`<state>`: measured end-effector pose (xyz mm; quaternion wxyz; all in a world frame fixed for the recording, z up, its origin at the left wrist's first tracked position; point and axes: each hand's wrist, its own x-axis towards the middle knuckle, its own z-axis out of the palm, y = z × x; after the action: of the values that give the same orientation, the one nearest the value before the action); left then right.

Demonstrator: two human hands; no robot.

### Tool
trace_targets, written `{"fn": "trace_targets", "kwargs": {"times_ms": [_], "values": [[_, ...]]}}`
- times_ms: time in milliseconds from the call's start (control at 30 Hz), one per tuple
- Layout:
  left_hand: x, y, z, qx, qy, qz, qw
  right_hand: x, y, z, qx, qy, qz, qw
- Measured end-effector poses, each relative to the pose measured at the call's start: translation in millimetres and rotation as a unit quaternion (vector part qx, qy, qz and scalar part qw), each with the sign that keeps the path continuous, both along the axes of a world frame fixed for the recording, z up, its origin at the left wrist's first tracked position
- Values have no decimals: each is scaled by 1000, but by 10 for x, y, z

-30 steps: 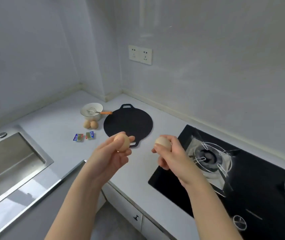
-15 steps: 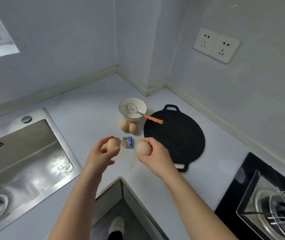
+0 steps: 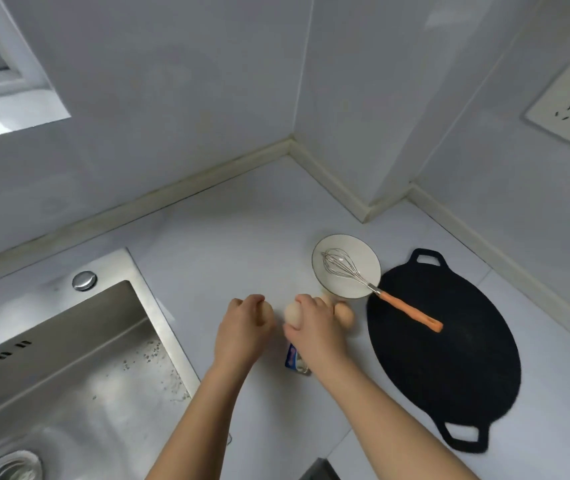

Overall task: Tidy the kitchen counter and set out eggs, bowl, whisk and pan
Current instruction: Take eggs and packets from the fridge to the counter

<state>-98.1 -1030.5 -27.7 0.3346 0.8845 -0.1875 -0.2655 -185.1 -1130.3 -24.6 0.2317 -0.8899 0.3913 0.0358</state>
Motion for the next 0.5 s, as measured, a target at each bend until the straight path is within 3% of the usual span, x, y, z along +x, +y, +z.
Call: {"fn": "trace_targets", "kwargs": {"times_ms": [233, 500], "values": [[250, -202, -72, 30, -26, -50, 998, 330, -142, -115, -63, 90, 44, 993], [325, -290, -192, 23, 5, -77, 997, 391, -186, -130, -55, 81, 25, 995]]}}
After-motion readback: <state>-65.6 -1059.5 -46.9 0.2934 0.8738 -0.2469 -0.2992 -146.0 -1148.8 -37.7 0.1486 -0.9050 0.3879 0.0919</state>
